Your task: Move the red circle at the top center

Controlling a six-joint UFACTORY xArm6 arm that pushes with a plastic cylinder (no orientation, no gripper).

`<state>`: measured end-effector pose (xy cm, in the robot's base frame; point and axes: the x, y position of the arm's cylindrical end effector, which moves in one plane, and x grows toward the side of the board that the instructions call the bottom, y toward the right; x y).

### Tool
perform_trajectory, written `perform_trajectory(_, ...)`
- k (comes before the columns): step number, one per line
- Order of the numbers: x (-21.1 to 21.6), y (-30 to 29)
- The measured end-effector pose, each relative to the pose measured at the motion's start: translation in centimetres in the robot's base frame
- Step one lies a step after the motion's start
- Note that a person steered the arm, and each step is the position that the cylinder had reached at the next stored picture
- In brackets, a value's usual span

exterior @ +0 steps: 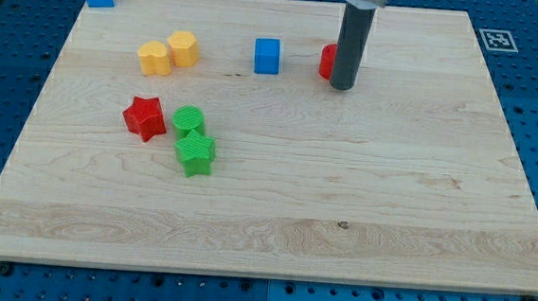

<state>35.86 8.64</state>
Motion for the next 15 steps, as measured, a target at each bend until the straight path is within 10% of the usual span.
perform_trajectory(15, -12.9, -1.2)
